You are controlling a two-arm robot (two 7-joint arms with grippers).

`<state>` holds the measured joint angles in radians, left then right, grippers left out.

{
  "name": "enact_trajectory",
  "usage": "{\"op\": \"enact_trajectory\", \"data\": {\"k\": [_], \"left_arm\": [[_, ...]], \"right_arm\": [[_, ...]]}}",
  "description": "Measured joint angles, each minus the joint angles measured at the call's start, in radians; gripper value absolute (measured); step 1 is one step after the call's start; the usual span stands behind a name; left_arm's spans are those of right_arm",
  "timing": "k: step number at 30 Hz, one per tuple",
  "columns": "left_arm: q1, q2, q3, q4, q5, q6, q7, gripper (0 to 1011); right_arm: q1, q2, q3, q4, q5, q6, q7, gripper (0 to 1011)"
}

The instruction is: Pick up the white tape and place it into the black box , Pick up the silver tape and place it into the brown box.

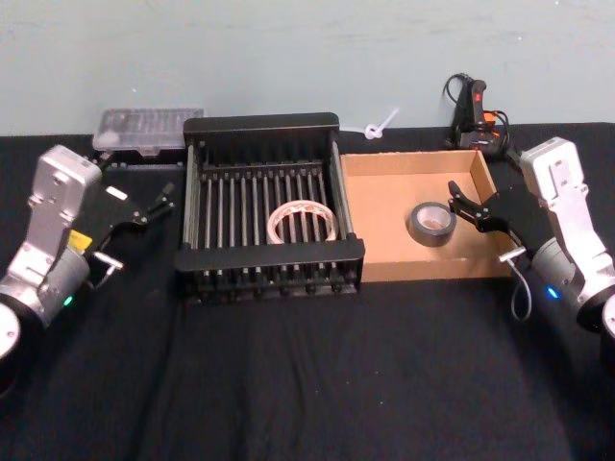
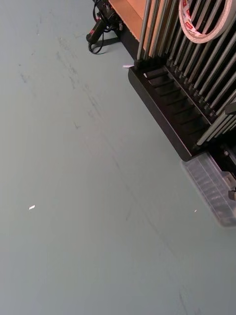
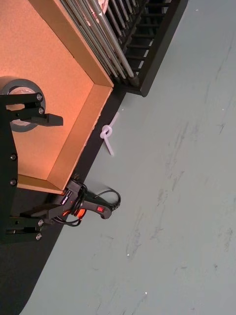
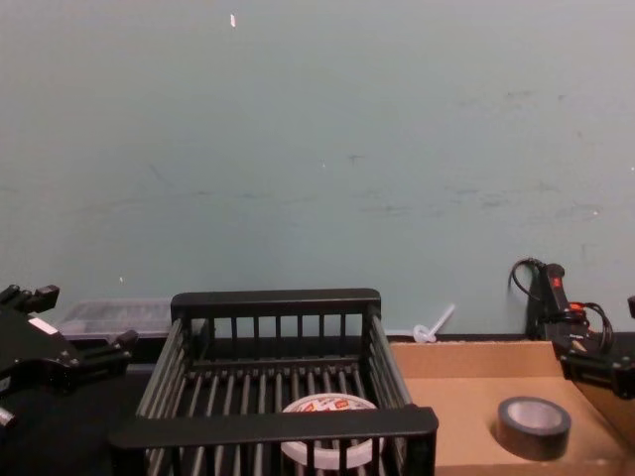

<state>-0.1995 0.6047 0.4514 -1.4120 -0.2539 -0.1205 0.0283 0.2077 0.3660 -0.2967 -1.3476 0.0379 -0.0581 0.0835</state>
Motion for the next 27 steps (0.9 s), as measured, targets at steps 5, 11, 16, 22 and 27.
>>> {"op": "enact_trajectory", "data": {"k": [5,11,16,22,27], "left_arm": [[0.0,0.0,0.0,0.0,0.0,0.0,0.0,1001],[0.0,0.0,0.0,0.0,0.0,0.0,0.0,1001],[0.0,0.0,0.0,0.0,0.0,0.0,0.0,1001],[0.0,0.0,0.0,0.0,0.0,0.0,0.0,1001],[0.0,0.0,0.0,0.0,0.0,0.0,0.0,1001]], "right_arm": [[0.0,0.0,-0.001,0.0,0.0,0.0,0.001,1003],[0.001,0.001,-0.001,0.0,0.0,0.0,0.001,1002],[0.001,0.001,-0.001,0.0,0.0,0.0,0.001,1002],[0.001,0.001,-0.001,0.0,0.001,0.0,0.001,1002],[0.001,0.001,-0.001,0.0,0.001,0.0,0.001,1002]]}}
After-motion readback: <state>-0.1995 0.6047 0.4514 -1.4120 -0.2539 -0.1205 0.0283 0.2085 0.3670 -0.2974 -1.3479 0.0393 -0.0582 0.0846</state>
